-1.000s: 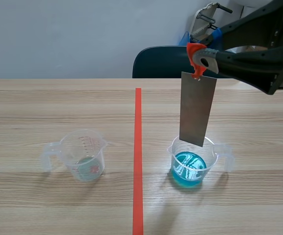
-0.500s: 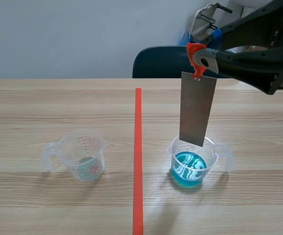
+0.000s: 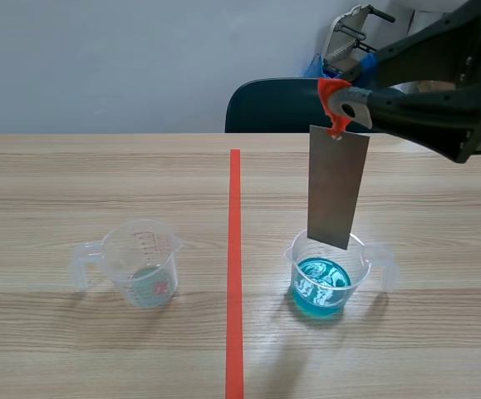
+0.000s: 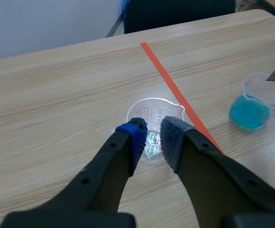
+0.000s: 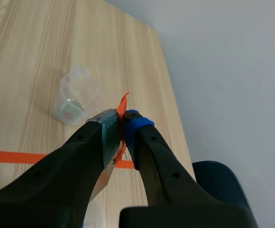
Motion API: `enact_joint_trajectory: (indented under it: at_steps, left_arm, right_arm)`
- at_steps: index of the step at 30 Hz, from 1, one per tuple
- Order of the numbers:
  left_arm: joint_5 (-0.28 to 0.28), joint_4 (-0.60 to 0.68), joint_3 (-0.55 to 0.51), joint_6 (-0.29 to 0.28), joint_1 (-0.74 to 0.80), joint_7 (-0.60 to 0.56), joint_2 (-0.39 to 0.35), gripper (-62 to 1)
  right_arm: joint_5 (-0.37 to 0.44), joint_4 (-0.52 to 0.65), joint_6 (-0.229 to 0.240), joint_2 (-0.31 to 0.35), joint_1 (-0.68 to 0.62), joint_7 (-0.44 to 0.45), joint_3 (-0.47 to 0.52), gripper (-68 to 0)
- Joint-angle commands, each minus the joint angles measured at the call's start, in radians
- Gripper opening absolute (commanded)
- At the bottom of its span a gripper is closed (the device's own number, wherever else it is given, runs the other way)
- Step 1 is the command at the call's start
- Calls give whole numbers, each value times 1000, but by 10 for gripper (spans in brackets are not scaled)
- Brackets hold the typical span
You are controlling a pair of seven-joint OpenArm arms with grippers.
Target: Do the redox reaction experiment
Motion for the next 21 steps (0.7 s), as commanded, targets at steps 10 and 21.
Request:
enact_joint_trajectory:
  at_steps: [10, 21]
  left_arm:
    - [89, -270, 387, 17, -411, -52, -100, -582]
    - [149, -554, 742, 86, -815, -52, -67, -582]
  right_arm:
    - [-31, -60, 13, 5, 14, 99, 18, -667]
    - [-45, -60, 19, 6, 14, 136, 18, -667]
